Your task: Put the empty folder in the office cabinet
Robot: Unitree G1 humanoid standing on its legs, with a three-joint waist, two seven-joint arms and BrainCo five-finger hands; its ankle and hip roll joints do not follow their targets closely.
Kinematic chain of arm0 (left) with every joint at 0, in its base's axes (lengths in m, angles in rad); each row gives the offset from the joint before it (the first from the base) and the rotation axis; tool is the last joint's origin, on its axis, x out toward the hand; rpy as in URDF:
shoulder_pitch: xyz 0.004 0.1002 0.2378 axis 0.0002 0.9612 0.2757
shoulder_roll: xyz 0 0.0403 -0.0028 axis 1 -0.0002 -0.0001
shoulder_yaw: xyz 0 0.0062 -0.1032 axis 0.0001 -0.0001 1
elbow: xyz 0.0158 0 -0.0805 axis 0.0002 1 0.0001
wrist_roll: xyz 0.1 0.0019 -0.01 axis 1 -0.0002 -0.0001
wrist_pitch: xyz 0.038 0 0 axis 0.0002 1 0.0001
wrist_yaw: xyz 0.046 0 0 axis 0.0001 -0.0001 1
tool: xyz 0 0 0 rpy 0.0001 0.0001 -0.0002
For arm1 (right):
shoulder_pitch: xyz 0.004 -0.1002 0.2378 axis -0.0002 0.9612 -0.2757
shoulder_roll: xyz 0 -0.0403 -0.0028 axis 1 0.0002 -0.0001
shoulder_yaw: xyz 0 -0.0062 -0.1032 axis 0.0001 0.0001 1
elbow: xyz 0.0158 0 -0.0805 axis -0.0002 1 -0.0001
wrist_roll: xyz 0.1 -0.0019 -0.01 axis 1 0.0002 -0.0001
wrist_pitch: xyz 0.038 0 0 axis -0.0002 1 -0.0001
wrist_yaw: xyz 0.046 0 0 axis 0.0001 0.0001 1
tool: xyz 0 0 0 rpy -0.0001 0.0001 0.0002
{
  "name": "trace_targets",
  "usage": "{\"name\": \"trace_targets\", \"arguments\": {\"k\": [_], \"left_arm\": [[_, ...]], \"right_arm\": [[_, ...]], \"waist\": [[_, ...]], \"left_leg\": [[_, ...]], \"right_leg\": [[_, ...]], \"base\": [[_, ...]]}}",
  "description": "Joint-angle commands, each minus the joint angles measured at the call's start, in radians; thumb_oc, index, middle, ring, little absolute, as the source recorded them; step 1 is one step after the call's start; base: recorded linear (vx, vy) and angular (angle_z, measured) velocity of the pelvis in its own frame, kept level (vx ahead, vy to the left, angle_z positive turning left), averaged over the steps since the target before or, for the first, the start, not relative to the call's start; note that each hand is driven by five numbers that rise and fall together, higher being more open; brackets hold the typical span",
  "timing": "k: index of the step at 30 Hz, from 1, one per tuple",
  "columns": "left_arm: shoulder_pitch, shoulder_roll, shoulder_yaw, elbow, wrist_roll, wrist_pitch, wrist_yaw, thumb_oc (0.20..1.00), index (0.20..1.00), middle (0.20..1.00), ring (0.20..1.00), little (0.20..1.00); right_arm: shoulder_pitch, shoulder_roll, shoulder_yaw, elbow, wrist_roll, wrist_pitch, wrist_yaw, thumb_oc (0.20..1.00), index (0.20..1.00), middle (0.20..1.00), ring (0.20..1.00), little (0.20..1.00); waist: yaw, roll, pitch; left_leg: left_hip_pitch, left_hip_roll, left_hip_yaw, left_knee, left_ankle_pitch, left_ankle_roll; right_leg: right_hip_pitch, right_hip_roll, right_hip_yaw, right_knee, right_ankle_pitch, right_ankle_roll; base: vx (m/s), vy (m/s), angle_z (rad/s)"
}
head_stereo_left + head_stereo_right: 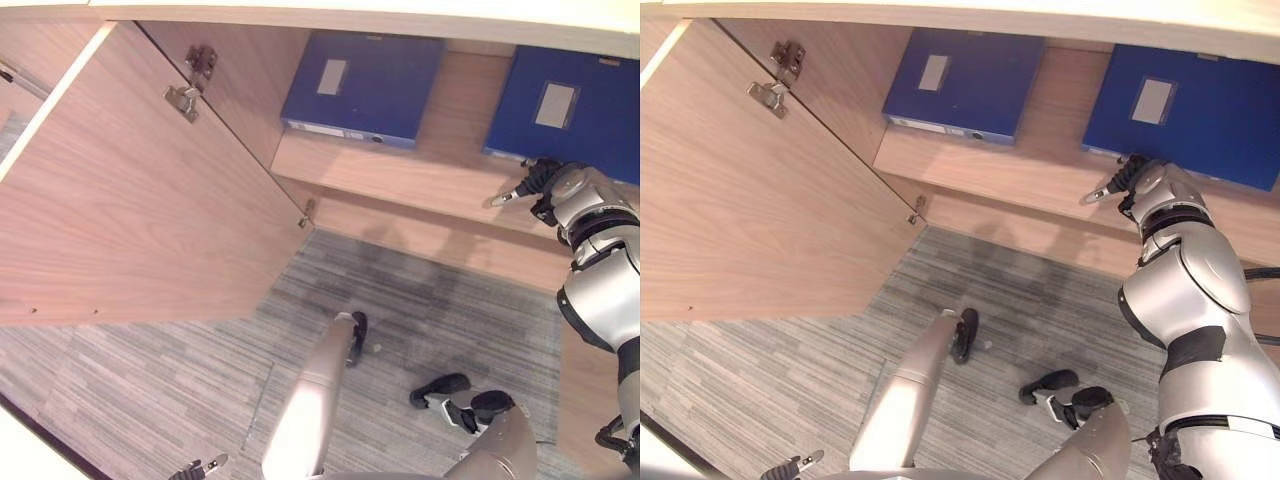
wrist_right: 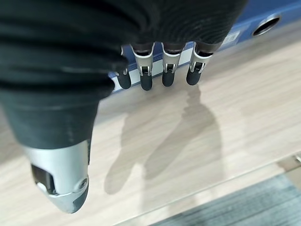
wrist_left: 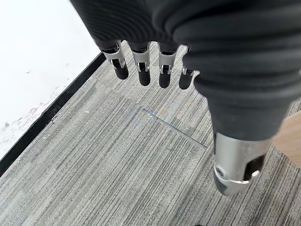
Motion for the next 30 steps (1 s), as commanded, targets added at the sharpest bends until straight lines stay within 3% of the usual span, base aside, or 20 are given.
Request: {"name": "trace_targets", "arguments": {"k": [1,6,12,15,17,18,19,20,21,22,24,27,28,30], "left_arm": [[-0.034,0.045,0.05,0.075,0.066,0.008,-0.001,1.0,1.0,1.0,1.0,1.0],[-0.073,0.025,0.062,0.085,0.108,0.015,-0.001,1.0,1.0,1.0,1.0,1.0],[-0.074,0.006,0.103,0.122,0.207,0.034,-0.015,1.0,1.0,1.0,1.0,1.0],[-0.067,-0.025,0.117,0.177,0.3,0.047,-0.032,1.0,1.0,1.0,1.0,1.0],[-0.073,-0.04,0.113,0.211,0.35,0.046,-0.037,1.0,1.0,1.0,1.0,1.0],[-0.078,-0.046,0.107,0.23,0.413,0.05,-0.038,1.0,1.0,1.0,1.0,1.0],[-0.077,-0.046,0.107,0.23,0.413,0.049,-0.038,1.0,1.0,1.0,1.0,1.0],[-0.087,-0.046,0.097,0.233,0.445,0.04,-0.034,1.0,1.0,1.0,1.0,1.0],[-0.124,-0.044,0.082,0.218,0.471,0.036,-0.016,1.0,1.0,1.0,1.0,1.0],[-0.157,-0.032,0.078,0.205,0.468,0.032,-0.005,1.0,1.0,1.0,1.0,1.0],[-0.193,-0.039,0.078,0.186,0.433,0.021,0.002,1.0,1.0,1.0,1.0,1.0],[-0.191,-0.049,0.08,0.188,0.426,0.015,0.007,1.0,1.0,1.0,1.0,1.0],[-0.184,-0.078,0.075,0.202,0.439,0.004,0.035,1.0,1.0,1.0,1.0,1.0],[-0.18,-0.082,0.087,0.225,0.455,0.003,0.047,1.0,1.0,1.0,1.0,1.0]], "right_arm": [[0.116,0.011,-0.045,0.072,-0.051,0.067,0.045,1.0,1.0,1.0,1.0,1.0],[0.301,0.15,-0.097,0.061,-0.146,0.084,0.061,1.0,1.0,1.0,1.0,1.0],[0.486,0.21,-0.149,0.01,-0.207,0.082,0.059,1.0,1.0,1.0,1.0,1.0],[0.575,0.29,-0.184,-0.038,-0.161,0.074,0.062,1.0,1.0,1.0,1.0,1.0],[0.601,0.329,-0.204,-0.056,-0.135,0.059,0.048,1.0,1.0,1.0,1.0,1.0],[0.646,0.351,-0.238,-0.082,-0.111,0.047,0.023,1.0,1.0,1.0,1.0,1.0],[0.647,0.351,-0.238,-0.084,-0.11,0.047,0.022,1.0,1.0,1.0,1.0,1.0],[0.689,0.357,-0.264,-0.105,-0.082,0.033,-0.005,1.0,1.0,1.0,1.0,1.0],[0.759,0.374,-0.297,-0.145,-0.042,0.009,-0.032,1.0,1.0,1.0,1.0,1.0],[0.82,0.387,-0.311,-0.167,-0.036,-0.001,-0.043,1.0,1.0,1.0,1.0,1.0],[0.915,0.377,-0.374,-0.161,-0.002,-0.014,-0.071,1.0,1.0,1.0,1.0,1.0],[0.951,0.376,-0.4,-0.155,0.013,-0.019,-0.082,1.0,1.0,1.0,1.0,1.0],[1.027,0.389,-0.444,-0.139,0.069,-0.029,-0.091,1.0,1.0,1.0,1.0,1.0],[1.065,0.393,-0.465,-0.131,0.099,-0.033,-0.101,1.0,1.0,1.0,1.0,1.0]], "waist": [[0.013,0.011,0.09],[-0.005,-0.012,0.078],[-0.038,-0.031,0.031],[-0.09,-0.06,-0.032],[-0.118,-0.07,-0.057],[-0.154,-0.064,-0.064],[-0.152,-0.064,-0.063],[-0.179,-0.066,-0.066],[-0.215,-0.064,-0.071],[-0.231,-0.067,-0.095],[-0.244,-0.083,-0.141],[-0.251,-0.092,-0.15],[-0.262,-0.11,-0.165],[-0.271,-0.119,-0.175]], "left_leg": [[0.089,0.027,-0.039,-0.138,0.01,-0.033],[0.293,0.024,-0.028,-0.342,0.084,-0.047],[0.551,-0.018,-0.003,-0.617,0.176,-0.058],[0.705,-0.014,0.054,-0.805,0.232,-0.053],[0.768,-0.014,0.09,-0.879,0.251,-0.049],[0.811,-0.005,0.103,-0.92,0.267,-0.043],[0.815,-0.005,0.105,-0.923,0.268,-0.043],[0.829,-0.002,0.111,-0.932,0.273,-0.039],[0.837,0.013,0.14,-0.942,0.299,-0.027],[0.847,0.017,0.164,-0.951,0.302,-0.023],[0.856,0.015,0.182,-0.968,0.317,-0.021],[0.853,0.015,0.183,-0.964,0.317,-0.021],[0.835,0.033,0.198,-0.94,0.327,-0.03],[0.825,0.055,0.219,-0.937,0.348,-0.045]], "right_leg": [[0.165,0.026,0.03,-0.153,0.088,0.133],[0.333,0.137,-0.007,-0.389,0.184,0.166],[0.558,0.244,-0.016,-0.707,0.339,0.194],[0.647,0.31,0.024,-0.909,0.429,0.212],[0.661,0.32,0.051,-0.952,0.482,0.23],[0.666,0.327,0.105,-0.949,0.484,0.233],[0.668,0.327,0.107,-0.949,0.484,0.233],[0.668,0.33,0.153,-0.936,0.48,0.234],[0.681,0.337,0.221,-0.914,0.462,0.216],[0.722,0.33,0.231,-0.886,0.446,0.206],[0.776,0.337,0.276,-0.881,0.447,0.215],[0.79,0.347,0.311,-0.889,0.449,0.222],[0.837,0.398,0.4,-0.974,0.384,0.214],[0.842,0.421,0.425,-1.045,0.36,0.204]], "base": [[-0.02,-0.056,0.01],[0.01,-0.005,-0.12],[0.03,0.092,-0.2],[0.01,0.2,-0.23],[-0.04,0.214,-0.66],[-0.08,0.146,-0.9],[-0.08,0.093,-0.87],[-0.18,0.055,-0.58],[-0.23,0.057,-0.45],[-0.25,-0.004,-0.32],[-0.11,-0.082,-0.9],[-0.1,-0.154,-0.55],[-0.19,-0.288,-0.21],[-0.18,-0.282,-0.25]]}}
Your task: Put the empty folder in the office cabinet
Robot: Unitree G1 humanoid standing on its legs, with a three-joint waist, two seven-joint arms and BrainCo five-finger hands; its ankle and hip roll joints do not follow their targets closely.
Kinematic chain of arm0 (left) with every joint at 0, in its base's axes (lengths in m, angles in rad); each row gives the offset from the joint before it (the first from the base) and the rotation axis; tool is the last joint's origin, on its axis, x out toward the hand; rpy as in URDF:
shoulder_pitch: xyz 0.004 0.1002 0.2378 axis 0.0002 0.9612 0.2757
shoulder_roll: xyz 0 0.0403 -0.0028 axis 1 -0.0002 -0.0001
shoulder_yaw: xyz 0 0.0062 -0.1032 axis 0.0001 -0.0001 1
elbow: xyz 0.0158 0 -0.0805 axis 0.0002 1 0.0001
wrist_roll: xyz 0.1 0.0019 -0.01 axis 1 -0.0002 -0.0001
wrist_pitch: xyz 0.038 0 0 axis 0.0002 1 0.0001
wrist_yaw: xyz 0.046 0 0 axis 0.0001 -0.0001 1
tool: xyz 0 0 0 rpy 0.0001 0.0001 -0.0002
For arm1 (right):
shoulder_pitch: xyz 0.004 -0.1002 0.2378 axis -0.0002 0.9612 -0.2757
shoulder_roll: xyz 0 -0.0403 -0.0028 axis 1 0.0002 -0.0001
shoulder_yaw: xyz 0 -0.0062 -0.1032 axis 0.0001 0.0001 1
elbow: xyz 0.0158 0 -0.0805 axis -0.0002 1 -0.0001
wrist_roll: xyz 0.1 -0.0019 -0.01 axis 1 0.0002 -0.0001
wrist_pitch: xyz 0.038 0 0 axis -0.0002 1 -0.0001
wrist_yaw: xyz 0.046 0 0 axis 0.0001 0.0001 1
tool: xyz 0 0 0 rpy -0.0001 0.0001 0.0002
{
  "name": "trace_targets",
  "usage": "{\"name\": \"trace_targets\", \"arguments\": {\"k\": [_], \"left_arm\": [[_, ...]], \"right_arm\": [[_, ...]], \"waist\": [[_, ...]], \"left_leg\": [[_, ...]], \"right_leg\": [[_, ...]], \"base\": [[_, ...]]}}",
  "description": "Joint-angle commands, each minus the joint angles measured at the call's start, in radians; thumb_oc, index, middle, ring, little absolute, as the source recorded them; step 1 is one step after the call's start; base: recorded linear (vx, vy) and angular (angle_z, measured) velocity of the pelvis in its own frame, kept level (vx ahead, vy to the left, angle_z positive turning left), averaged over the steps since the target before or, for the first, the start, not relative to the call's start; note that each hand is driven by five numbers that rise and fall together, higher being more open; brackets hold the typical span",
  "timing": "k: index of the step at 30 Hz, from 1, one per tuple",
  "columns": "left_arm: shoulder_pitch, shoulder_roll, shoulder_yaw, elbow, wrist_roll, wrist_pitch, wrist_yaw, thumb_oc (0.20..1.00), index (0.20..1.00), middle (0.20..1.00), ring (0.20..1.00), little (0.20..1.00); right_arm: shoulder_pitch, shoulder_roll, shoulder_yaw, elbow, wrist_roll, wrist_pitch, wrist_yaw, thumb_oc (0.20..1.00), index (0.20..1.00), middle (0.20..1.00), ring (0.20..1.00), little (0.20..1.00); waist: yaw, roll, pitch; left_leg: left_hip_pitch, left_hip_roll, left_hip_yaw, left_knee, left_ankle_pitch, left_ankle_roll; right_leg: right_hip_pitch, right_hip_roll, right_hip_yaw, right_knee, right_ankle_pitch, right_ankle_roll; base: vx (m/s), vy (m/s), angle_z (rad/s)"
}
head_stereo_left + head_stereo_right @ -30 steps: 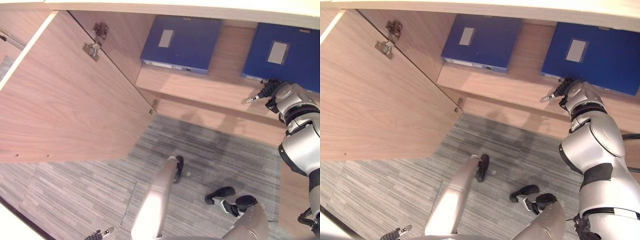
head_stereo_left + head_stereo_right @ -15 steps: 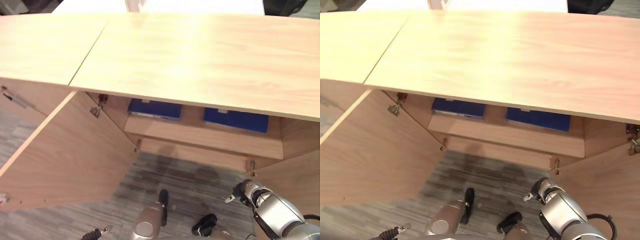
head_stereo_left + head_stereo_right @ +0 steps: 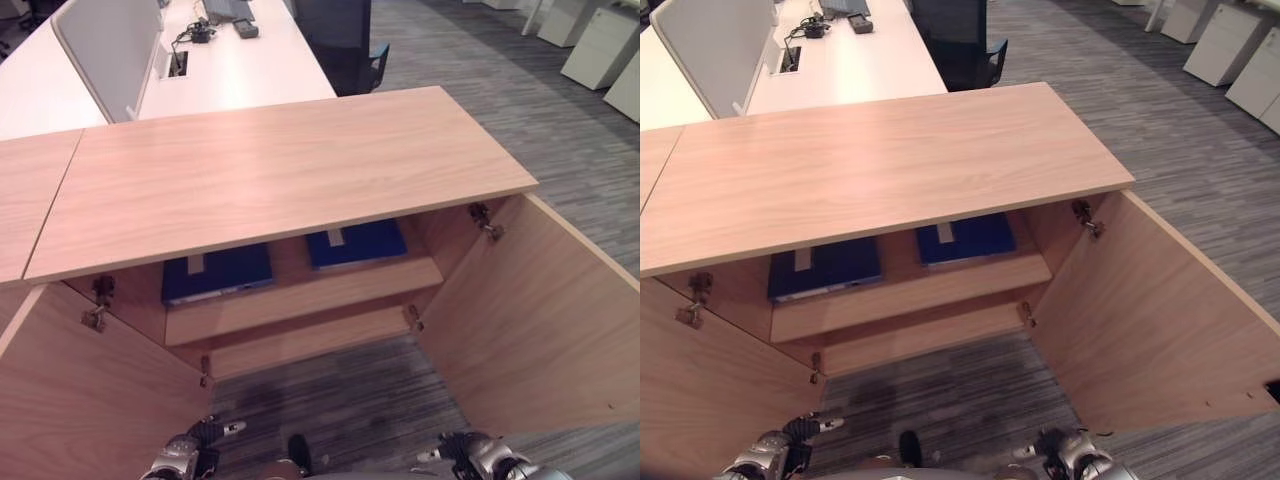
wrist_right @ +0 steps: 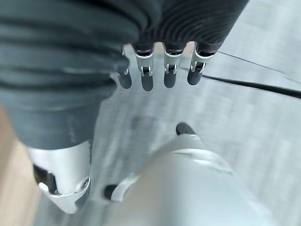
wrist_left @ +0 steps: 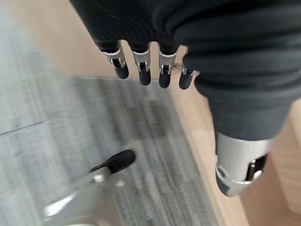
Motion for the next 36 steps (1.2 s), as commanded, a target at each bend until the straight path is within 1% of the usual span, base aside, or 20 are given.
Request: {"name": "trace_targets", "arguments": {"k": [1,3,4,7,8,11,14,15,16,17,18,19,20,21,23,25,26,29,33,36], "left_arm": [[0.047,-0.012,-0.015,0.086,0.023,0.006,0.028,1.0,1.0,1.0,1.0,1.0],[0.081,-0.024,0.025,0.112,0.012,0.007,0.03,1.0,1.0,1.0,1.0,1.0],[0.081,-0.025,0.025,0.112,0.012,0.007,0.03,1.0,1.0,1.0,1.0,1.0],[0.103,-0.033,0.045,0.114,0.009,0.007,0.029,1.0,1.0,1.0,1.0,1.0],[0.103,-0.033,0.045,0.114,0.009,0.007,0.029,1.0,1.0,1.0,1.0,1.0],[0.122,-0.042,0.069,0.103,-0.018,0.006,0.026,1.0,1.0,1.0,1.0,1.0],[0.114,-0.048,0.061,0.101,-0.027,0.005,0.024,1.0,1.0,1.0,1.0,1.0],[0.109,-0.052,0.054,0.101,-0.029,0.005,0.025,1.0,1.0,1.0,1.0,1.0],[0.109,-0.052,0.054,0.101,-0.029,0.005,0.025,1.0,1.0,1.0,1.0,1.0],[0.103,-0.052,0.053,0.101,-0.026,0.003,0.028,1.0,1.0,1.0,1.0,1.0],[0.102,-0.051,0.054,0.1,-0.026,0.002,0.03,1.0,1.0,1.0,1.0,1.0],[0.101,-0.047,0.056,0.097,-0.027,-0.006,0.037,1.0,1.0,1.0,1.0,1.0],[0.104,-0.049,0.059,0.094,-0.032,-0.01,0.038,1.0,1.0,1.0,1.0,1.0],[0.112,-0.056,0.06,0.09,-0.032,-0.01,0.039,1.0,1.0,1.0,1.0,1.0],[0.119,-0.063,0.058,0.07,-0.023,-0.02,0.047,1.0,1.0,1.0,1.0,1.0],[0.128,-0.069,0.053,0.052,-0.015,-0.027,0.051,1.0,1.0,1.0,1.0,1.0],[0.136,-0.072,0.053,0.051,-0.014,-0.025,0.053,1.0,1.0,1.0,1.0,1.0],[0.101,-0.08,0.055,0.087,-0.014,-0.011,0.07,1.0,1.0,1.0,1.0,1.0],[0.128,-0.091,0.077,0.1,-0.021,-0.004,0.066,1.0,1.0,1.0,1.0,1.0],[0.162,-0.097,0.088,0.094,-0.042,0.0,0.047,1.0,1.0,1.0,1.0,1.0]], "right_arm": [[-0.064,-0.014,-0.006,0.019,0.095,-0.024,-0.028,1.0,1.0,1.0,1.0,1.0],[0.011,-0.033,-0.049,0.006,0.158,-0.044,-0.032,1.0,1.0,1.0,1.0,1.0],[0.011,-0.033,-0.049,0.006,0.158,-0.044,-0.032,1.0,1.0,1.0,1.0,1.0],[0.054,-0.063,-0.082,0.002,0.186,-0.058,-0.044,1.0,1.0,1.0,1.0,1.0],[0.054,-0.063,-0.082,0.002,0.186,-0.058,-0.044,1.0,1.0,1.0,1.0,1.0],[0.093,-0.107,-0.144,0.03,0.199,-0.066,-0.058,1.0,1.0,1.0,1.0,1.0],[0.092,-0.136,-0.167,0.045,0.2,-0.064,-0.07,1.0,1.0,1.0,1.0,1.0],[0.09,-0.166,-0.188,0.035,0.209,-0.07,-0.087,1.0,1.0,1.0,1.0,1.0],[0.09,-0.166,-0.188,0.035,0.209,-0.07,-0.087,1.0,1.0,1.0,1.0,1.0],[0.084,-0.212,-0.232,0.01,0.237,-0.084,-0.116,1.0,1.0,1.0,1.0,1.0],[0.082,-0.23,-0.252,-0.006,0.247,-0.09,-0.128,1.0,1.0,1.0,1.0,1.0],[0.064,-0.277,-0.305,-0.048,0.287,-0.108,-0.16,1.0,1.0,1.0,1.0,1.0],[0.058,-0.299,-0.324,-0.071,0.301,-0.121,-0.169,1.0,1.0,1.0,1.0,1.0],[0.058,-0.333,-0.354,-0.146,0.311,-0.134,-0.192,1.0,1.0,1.0,1.0,1.0],[0.073,-0.383,-0.402,-0.302,0.295,-0.166,-0.23,1.0,1.0,1.0,1.0,1.0],[0.075,-0.435,-0.433,-0.41,0.262,-0.185,-0.26,1.0,1.0,1.0,1.0,1.0],[0.07,-0.455,-0.441,-0.445,0.247,-0.188,-0.271,1.0,1.0,1.0,1.0,1.0],[0.032,-0.476,-0.422,-0.52,0.221,-0.204,-0.282,1.0,1.0,1.0,1.0,1.0],[-0.008,-0.515,-0.41,-0.602,0.184,-0.211,-0.3,1.0,1.0,1.0,1.0,1.0],[-0.084,-0.537,-0.352,-0.629,0.167,-0.22,-0.28,1.0,1.0,1.0,1.0,1.0]], "waist": [[0.027,-0.008,-0.009],[-0.001,-0.018,0.003],[0.0,-0.017,0.001],[-0.023,-0.012,0.014],[-0.023,-0.012,0.014],[-0.047,-0.001,0.026],[-0.054,-0.004,0.043],[-0.065,-0.021,0.056],[-0.065,-0.02,0.056],[-0.077,-0.036,0.06],[-0.08,-0.039,0.058],[-0.086,-0.037,0.056],[-0.093,-0.029,0.05],[-0.108,-0.005,0.034],[-0.126,0.013,0.005],[-0.125,0.016,-0.015],[-0.122,0.017,-0.02],[-0.126,0.014,-0.035],[-0.114,0.011,-0.044],[-0.093,0.013,-0.047]], "left_leg": [[-0.061,0.024,-0.078,-0.005,0.032,-0.057],[-0.056,0.095,-0.062,-0.018,0.089,-0.1],[-0.059,0.096,-0.062,-0.018,0.089,-0.101],[-0.056,0.153,-0.05,-0.027,0.132,-0.128],[-0.056,0.153,-0.05,-0.027,0.132,-0.128],[-0.039,0.205,-0.023,-0.022,0.155,-0.149],[-0.052,0.213,-0.032,0.038,0.132,-0.147],[-0.06,0.192,-0.055,0.16,0.057,-0.122],[-0.063,0.193,-0.056,0.163,0.055,-0.122],[-0.07,0.158,-0.074,0.31,-0.038,-0.09],[-0.071,0.142,-0.078,0.362,-0.069,-0.083],[-0.058,0.09,-0.099,0.425,-0.124,-0.068],[-0.026,0.063,-0.102,0.391,-0.168,-0.055],[0.062,0.031,-0.094,0.258,-0.2,-0.039],[0.109,0.001,-0.107,0.07,-0.154,-0.051],[0.132,-0.004,-0.109,-0.038,-0.107,-0.064],[0.146,-0.006,-0.112,-0.062,-0.099,-0.063],[0.167,-0.012,-0.11,-0.082,-0.097,-0.063],[0.177,-0.017,-0.112,-0.082,-0.099,-0.059],[0.175,-0.022,-0.116,-0.082,-0.097,-0.053]], "right_leg": [[0.013,0.049,0.075,-0.132,0.0,-0.044],[0.022,0.13,0.118,-0.2,-0.014,-0.083],[0.019,0.131,0.119,-0.2,-0.012,-0.084],[0.038,0.188,0.136,-0.231,-0.022,-0.114],[0.038,0.188,0.136,-0.231,-0.022,-0.114],[0.059,0.231,0.137,-0.24,-0.042,-0.143],[0.049,0.232,0.138,-0.217,-0.049,-0.157],[0.025,0.215,0.134,-0.19,-0.049,-0.167],[0.024,0.216,0.134,-0.189,-0.049,-0.167],[-0.005,0.202,0.134,-0.162,-0.041,-0.178],[-0.011,0.2,0.137,-0.157,-0.039,-0.18],[-0.021,0.204,0.145,-0.154,-0.03,-0.178],[-0.022,0.209,0.148,-0.159,-0.029,-0.17],[-0.028,0.219,0.145,-0.169,-0.017,-0.154],[-0.057,0.219,0.137,-0.188,0.014,-0.136],[-0.069,0.213,0.118,-0.211,0.033,-0.124],[-0.065,0.213,0.116,-0.218,0.037,-0.122],[-0.046,0.21,0.118,-0.237,0.044,-0.119],[-0.03,0.203,0.121,-0.249,0.059,-0.114],[-0.027,0.198,0.12,-0.257,0.068,-0.111]], "base": [[-0.14,-0.321,-0.77],[-0.17,-0.464,-0.81],[-0.14,-0.359,-0.17],[-0.11,-0.243,-0.03],[-0.1,-0.214,-0.22],[-0.09,-0.224,-0.23],[-0.14,-0.186,-0.07],[-0.11,-0.084,0.01],[-0.2,-0.141,-0.02],[-0.11,-0.07,-0.17],[-0.15,-0.063,0.07],[-0.05,0.025,0.14],[0.01,0.124,0.1],[0.05,0.153,-0.02],[-0.01,0.154,0.18],[-0.05,0.108,0.21],[-0.01,0.099,0.28],[0.03,0.048,0.19],[0.01,0.029,-0.01],[-0.01,0.023,0.02]]}}
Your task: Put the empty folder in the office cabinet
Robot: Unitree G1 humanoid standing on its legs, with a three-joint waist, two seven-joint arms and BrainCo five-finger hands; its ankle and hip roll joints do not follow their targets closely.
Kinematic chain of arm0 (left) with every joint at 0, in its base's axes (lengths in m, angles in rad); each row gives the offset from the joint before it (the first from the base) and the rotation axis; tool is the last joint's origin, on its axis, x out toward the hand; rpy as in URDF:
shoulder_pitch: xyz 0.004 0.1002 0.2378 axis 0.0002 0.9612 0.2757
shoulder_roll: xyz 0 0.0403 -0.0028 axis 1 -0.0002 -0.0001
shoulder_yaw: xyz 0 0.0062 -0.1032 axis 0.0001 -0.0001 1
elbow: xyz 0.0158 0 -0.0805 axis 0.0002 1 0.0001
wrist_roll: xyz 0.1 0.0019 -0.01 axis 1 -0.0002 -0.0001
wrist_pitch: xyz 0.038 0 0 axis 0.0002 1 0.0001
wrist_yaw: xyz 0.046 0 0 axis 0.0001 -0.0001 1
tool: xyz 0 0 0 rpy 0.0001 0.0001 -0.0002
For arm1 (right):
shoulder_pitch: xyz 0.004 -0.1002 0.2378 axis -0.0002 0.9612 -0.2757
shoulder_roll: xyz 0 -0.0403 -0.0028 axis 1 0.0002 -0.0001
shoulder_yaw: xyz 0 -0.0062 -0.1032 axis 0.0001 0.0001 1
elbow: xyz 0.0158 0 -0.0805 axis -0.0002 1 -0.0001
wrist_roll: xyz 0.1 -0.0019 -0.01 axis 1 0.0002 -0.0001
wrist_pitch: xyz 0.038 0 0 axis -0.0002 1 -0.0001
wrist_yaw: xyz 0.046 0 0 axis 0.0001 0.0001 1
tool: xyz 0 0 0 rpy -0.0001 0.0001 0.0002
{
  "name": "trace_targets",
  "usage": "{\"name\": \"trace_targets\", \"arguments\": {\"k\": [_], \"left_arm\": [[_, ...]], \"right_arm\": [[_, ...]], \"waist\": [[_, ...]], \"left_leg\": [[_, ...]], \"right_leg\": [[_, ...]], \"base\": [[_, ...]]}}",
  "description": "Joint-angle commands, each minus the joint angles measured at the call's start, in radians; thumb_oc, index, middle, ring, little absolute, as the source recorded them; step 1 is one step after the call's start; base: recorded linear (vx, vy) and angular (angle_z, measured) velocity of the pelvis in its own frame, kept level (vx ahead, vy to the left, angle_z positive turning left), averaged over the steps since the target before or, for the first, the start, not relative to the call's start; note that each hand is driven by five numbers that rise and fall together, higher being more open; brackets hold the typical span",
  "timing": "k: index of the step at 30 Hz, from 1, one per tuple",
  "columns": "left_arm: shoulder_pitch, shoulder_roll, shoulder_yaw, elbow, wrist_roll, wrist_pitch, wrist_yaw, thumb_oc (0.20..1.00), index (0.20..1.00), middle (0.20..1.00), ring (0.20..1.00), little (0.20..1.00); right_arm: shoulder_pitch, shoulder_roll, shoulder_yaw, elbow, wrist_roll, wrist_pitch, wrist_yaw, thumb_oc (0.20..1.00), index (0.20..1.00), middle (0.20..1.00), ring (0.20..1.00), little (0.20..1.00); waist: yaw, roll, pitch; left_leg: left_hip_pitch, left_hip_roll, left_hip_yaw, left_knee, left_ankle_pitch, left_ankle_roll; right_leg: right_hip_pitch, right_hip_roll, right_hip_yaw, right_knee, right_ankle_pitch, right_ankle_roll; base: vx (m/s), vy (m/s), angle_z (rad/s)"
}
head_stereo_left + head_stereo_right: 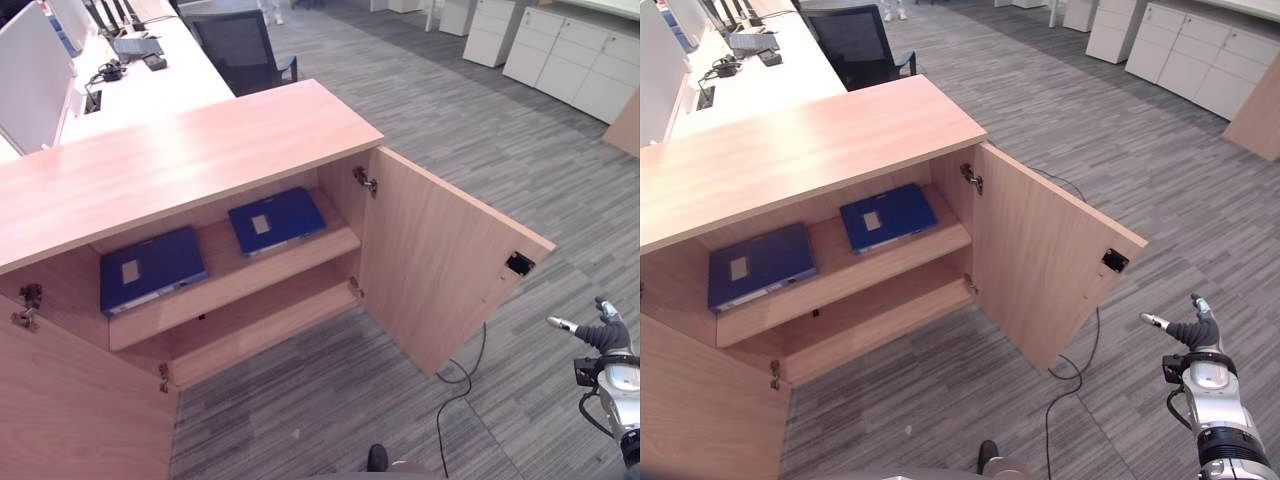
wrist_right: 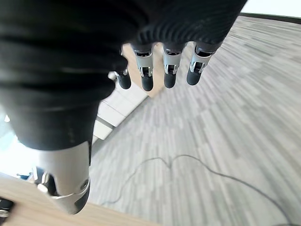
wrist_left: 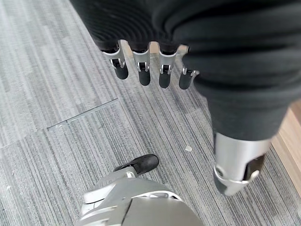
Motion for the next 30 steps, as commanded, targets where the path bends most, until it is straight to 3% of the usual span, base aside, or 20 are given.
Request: {"name": "trace_targets", "arguments": {"k": [1,8,23,28,30], "left_arm": [[-0.015,0.0,0.038,0.023,-0.038,0.004,-0.017,1.0,1.0,1.0,1.0,1.0],[0.02,-0.015,0.001,-0.045,-0.093,0.002,-0.062,1.0,1.0,1.0,1.0,1.0],[0.024,-0.027,-0.085,-0.112,-0.156,-0.001,-0.071,1.0,1.0,1.0,1.0,1.0],[0.062,-0.03,-0.085,-0.196,-0.183,0.013,-0.085,1.0,1.0,1.0,1.0,1.0],[0.105,-0.032,-0.065,-0.281,-0.231,0.02,-0.098,1.0,1.0,1.0,1.0,1.0]], "right_arm": [[-0.113,-0.058,0.085,-0.011,-0.055,-0.063,-0.004,1.0,1.0,1.0,1.0,1.0],[-0.21,-0.071,0.214,-0.043,-0.073,-0.07,0.072,1.0,1.0,1.0,1.0,1.0],[-0.412,-0.004,0.436,0.081,-0.022,-0.065,0.146,1.0,1.0,1.0,1.0,1.0],[-0.342,0.086,0.459,-0.169,0.151,-0.091,0.238,1.0,1.0,1.0,1.0,1.0],[-0.212,0.213,0.444,-0.502,0.406,-0.128,0.343,1.0,1.0,1.0,1.0,1.0]], "waist": [[0.038,-0.058,-0.025],[0.059,-0.051,-0.028],[0.093,-0.053,-0.042],[0.103,-0.043,-0.039],[0.107,-0.037,-0.034]], "left_leg": [[-0.019,0.019,-0.01,-0.009,-0.007,-0.032],[-0.023,0.015,-0.017,-0.009,0.002,-0.027],[-0.021,0.014,-0.029,-0.009,0.008,-0.024],[-0.026,0.012,-0.03,-0.008,0.013,-0.023],[-0.028,0.012,-0.029,-0.007,0.016,-0.021]], "right_leg": [[0.065,-0.04,0.057,-0.04,-0.058,0.126],[0.068,-0.046,0.05,-0.041,-0.056,0.127],[0.075,-0.048,0.041,-0.047,-0.054,0.126],[0.077,-0.046,0.038,-0.046,-0.06,0.124],[0.076,-0.047,0.034,-0.045,-0.06,0.125]], "base": [[-0.02,0.034,0.03],[-0.01,0.01,0.02],[0.0,0.002,-0.01],[-0.01,0.01,-0.02],[-0.03,0.026,-0.04]]}}
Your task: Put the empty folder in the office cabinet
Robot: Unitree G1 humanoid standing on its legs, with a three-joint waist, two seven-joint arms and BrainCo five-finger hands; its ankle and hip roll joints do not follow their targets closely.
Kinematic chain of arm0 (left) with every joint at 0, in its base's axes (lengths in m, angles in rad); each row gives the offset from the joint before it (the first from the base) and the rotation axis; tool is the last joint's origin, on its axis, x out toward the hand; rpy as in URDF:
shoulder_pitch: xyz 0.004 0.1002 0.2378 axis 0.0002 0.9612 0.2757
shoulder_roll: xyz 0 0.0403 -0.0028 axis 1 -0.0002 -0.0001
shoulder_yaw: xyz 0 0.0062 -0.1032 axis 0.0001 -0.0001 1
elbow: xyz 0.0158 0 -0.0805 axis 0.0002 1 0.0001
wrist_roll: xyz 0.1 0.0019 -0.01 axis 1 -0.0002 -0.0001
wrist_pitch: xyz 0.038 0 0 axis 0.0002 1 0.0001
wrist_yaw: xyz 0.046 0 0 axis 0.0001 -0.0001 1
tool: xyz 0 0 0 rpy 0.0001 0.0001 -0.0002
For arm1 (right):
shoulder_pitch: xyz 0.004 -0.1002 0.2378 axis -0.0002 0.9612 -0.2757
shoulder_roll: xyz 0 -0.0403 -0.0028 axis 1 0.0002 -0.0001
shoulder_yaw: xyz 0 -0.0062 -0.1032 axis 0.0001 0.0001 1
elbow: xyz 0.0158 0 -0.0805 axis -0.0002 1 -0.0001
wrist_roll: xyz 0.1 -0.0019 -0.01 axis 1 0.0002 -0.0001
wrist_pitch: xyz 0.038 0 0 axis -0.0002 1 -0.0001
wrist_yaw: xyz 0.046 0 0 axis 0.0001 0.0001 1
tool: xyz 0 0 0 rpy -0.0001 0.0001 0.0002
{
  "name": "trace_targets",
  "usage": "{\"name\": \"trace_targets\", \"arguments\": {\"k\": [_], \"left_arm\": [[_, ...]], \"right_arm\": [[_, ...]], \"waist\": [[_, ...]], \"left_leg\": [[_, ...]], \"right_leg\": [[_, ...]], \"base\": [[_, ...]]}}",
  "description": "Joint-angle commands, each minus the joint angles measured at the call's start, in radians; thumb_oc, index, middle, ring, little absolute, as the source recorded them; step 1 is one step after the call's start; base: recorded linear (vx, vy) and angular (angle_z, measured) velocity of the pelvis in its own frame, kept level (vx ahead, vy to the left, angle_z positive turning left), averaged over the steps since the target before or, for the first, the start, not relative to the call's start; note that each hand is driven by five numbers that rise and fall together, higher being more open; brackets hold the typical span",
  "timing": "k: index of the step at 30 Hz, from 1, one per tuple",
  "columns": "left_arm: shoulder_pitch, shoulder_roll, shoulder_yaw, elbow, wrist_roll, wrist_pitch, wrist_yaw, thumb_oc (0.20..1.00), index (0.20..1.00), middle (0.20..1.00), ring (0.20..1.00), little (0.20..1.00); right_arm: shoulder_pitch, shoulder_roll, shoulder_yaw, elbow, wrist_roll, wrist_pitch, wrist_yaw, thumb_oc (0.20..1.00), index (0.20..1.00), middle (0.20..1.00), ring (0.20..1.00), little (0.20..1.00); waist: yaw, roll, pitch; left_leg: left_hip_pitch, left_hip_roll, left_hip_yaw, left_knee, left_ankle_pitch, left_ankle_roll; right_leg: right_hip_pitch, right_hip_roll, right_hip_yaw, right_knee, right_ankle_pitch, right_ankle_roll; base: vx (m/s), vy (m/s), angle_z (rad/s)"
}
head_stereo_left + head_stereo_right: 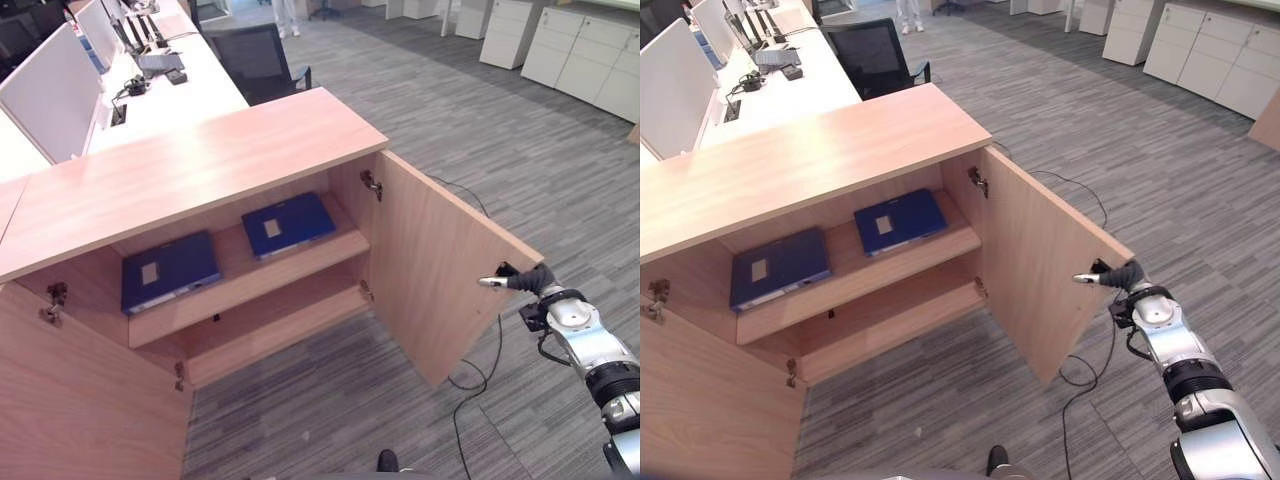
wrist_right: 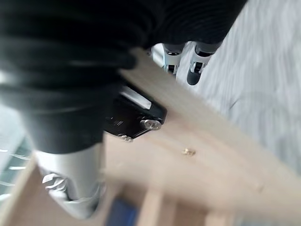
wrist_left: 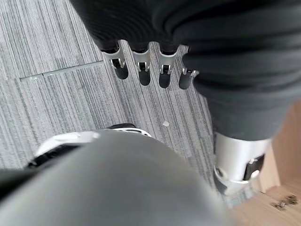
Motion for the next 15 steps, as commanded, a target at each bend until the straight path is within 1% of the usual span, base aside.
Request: {"name": "trace_targets", "arguments": {"k": [1,2,4,6,8,9,11,12,13,14,15], "left_arm": [[-0.006,0.028,-0.016,0.022,-0.039,0.001,-0.017,1.0,1.0,1.0,1.0,1.0],[-0.006,0.028,-0.016,0.022,-0.039,0.001,-0.017,1.0,1.0,1.0,1.0,1.0],[0.016,0.026,-0.005,0.02,-0.033,0.003,-0.02,1.0,1.0,1.0,1.0,1.0],[0.077,0.027,0.006,-0.02,-0.04,0.008,-0.026,1.0,1.0,1.0,1.0,1.0],[0.104,0.025,0.004,-0.042,-0.051,0.01,-0.031,1.0,1.0,1.0,1.0,1.0],[0.104,0.025,0.004,-0.042,-0.051,0.01,-0.031,1.0,1.0,1.0,1.0,1.0],[0.152,0.026,-0.02,-0.113,-0.092,0.015,-0.045,1.0,1.0,1.0,1.0,1.0],[0.153,0.026,-0.02,-0.113,-0.092,0.016,-0.045,1.0,1.0,1.0,1.0,1.0],[0.168,0.031,-0.031,-0.142,-0.102,0.02,-0.051,1.0,1.0,1.0,1.0,1.0],[0.209,0.048,-0.078,-0.234,-0.128,0.031,-0.074,1.0,1.0,1.0,1.0,1.0],[0.238,0.066,-0.109,-0.305,-0.154,0.042,-0.091,1.0,1.0,1.0,1.0,1.0]], "right_arm": [[-0.09,0.26,0.121,-0.317,0.324,-0.147,0.205,1.0,1.0,1.0,1.0,1.0],[-0.09,0.26,0.121,-0.317,0.324,-0.147,0.205,1.0,1.0,1.0,1.0,1.0],[-0.07,0.303,0.171,-0.416,0.412,-0.129,0.244,1.0,1.0,1.0,1.0,1.0],[-0.066,0.334,0.32,-0.508,0.562,-0.039,0.327,1.0,1.0,1.0,1.0,1.0],[-0.069,0.324,0.362,-0.52,0.582,-0.027,0.342,1.0,1.0,1.0,1.0,1.0],[-0.069,0.324,0.362,-0.52,0.582,-0.027,0.342,1.0,1.0,1.0,1.0,1.0],[-0.055,0.342,0.4,-0.489,0.634,0.0,0.353,1.0,1.0,1.0,1.0,1.0],[-0.054,0.342,0.4,-0.488,0.634,0.0,0.353,1.0,1.0,1.0,1.0,1.0],[-0.053,0.344,0.407,-0.484,0.64,0.0,0.353,1.0,1.0,1.0,1.0,1.0],[-0.047,0.347,0.445,-0.477,0.646,0.026,0.362,1.0,1.0,1.0,1.0,1.0],[-0.044,0.335,0.468,-0.48,0.643,0.036,0.368,1.0,1.0,1.0,1.0,1.0]], "waist": [[0.074,-0.069,-0.039],[0.074,-0.07,-0.041],[0.082,-0.073,-0.04],[0.113,-0.084,-0.039],[0.128,-0.088,-0.041],[0.128,-0.088,-0.042],[0.158,-0.095,-0.037],[0.157,-0.095,-0.038],[0.169,-0.097,-0.035],[0.198,-0.103,-0.029],[0.219,-0.108,-0.022]], "left_leg": [[-0.048,0.003,-0.02,0.006,0.012,-0.014],[-0.051,0.003,-0.02,0.006,0.014,-0.014],[-0.052,0.003,-0.021,0.006,0.015,-0.015],[-0.065,0.002,-0.037,0.006,0.024,-0.017],[-0.076,0.001,-0.047,0.006,0.029,-0.017],[-0.076,0.001,-0.047,0.006,0.029,-0.017],[-0.094,-0.001,-0.071,0.006,0.037,-0.018],[-0.094,-0.002,-0.072,0.006,0.037,-0.018],[-0.101,-0.003,-0.082,0.005,0.041,-0.018],[-0.119,-0.008,-0.113,0.006,0.049,-0.018],[-0.129,-0.01,-0.136,0.007,0.051,-0.017]], "right_leg": [[0.034,-0.066,0.036,0.01,-0.081,0.121],[0.031,-0.066,0.036,0.01,-0.081,0.121],[0.032,-0.068,0.031,0.007,-0.076,0.122],[0.027,-0.075,0.008,0.007,-0.07,0.122],[0.023,-0.079,-0.003,0.007,-0.068,0.122],[0.023,-0.079,-0.003,0.007,-0.068,0.122],[0.019,-0.086,-0.031,0.007,-0.067,0.124],[0.019,-0.086,-0.032,0.007,-0.067,0.124],[0.017,-0.088,-0.045,0.007,-0.066,0.126],[0.016,-0.095,-0.077,0.007,-0.065,0.129],[0.019,-0.097,-0.097,0.007,-0.067,0.131]], "base": [[-0.02,0.016,-0.03],[0.0,0.0,0.0],[-0.01,0.006,0.04],[-0.05,0.025,0.13],[-0.03,0.016,0.26],[-0.03,0.012,0.36],[-0.04,0.016,0.41],[-0.04,0.012,0.5],[-0.04,0.003,0.4],[-0.05,-0.015,0.61],[-0.04,-0.017,0.54]]}}
